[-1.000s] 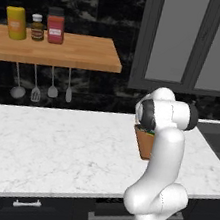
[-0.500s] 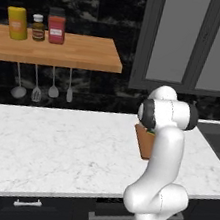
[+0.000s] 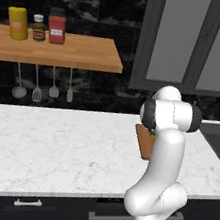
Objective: Pick up the sponge from the counter and clean the cutting board by briefly scrubbing or pressing down on the cutting board. Once finished, release the sponge.
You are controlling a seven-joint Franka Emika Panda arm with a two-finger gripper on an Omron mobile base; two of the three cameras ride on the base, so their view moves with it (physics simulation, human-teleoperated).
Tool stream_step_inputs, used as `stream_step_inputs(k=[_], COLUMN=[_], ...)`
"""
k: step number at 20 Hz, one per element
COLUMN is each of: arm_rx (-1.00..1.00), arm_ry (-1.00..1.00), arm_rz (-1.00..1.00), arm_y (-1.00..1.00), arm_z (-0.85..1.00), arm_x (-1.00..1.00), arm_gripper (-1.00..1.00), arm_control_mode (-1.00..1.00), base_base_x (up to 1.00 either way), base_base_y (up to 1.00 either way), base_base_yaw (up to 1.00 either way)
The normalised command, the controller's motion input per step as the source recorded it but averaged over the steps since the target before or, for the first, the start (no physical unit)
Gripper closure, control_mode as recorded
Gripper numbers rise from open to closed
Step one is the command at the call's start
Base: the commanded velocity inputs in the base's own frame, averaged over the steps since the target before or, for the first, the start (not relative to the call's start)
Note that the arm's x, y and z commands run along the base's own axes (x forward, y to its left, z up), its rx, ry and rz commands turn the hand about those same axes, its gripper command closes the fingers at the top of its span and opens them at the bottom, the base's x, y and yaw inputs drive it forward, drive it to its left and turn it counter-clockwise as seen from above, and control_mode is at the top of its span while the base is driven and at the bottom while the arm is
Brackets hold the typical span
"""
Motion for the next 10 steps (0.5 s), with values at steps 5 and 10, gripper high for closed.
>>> stream_step_inputs(k=[5, 10], arm_rx=[0.00, 0.01], arm_ry=[0.01, 0.00], arm_rz=[0.00, 0.00], arm_y=[-0.54, -0.81], arm_z=[-0.43, -0.43], arm_x=[-0.66, -0.95], arm_gripper=[1.00, 1.00], arm_control_mode=[-1.00, -1.00], base_base_x=[0.00, 0.00], base_base_y=[0.00, 0.00], base_base_yaw=[0.00, 0.00])
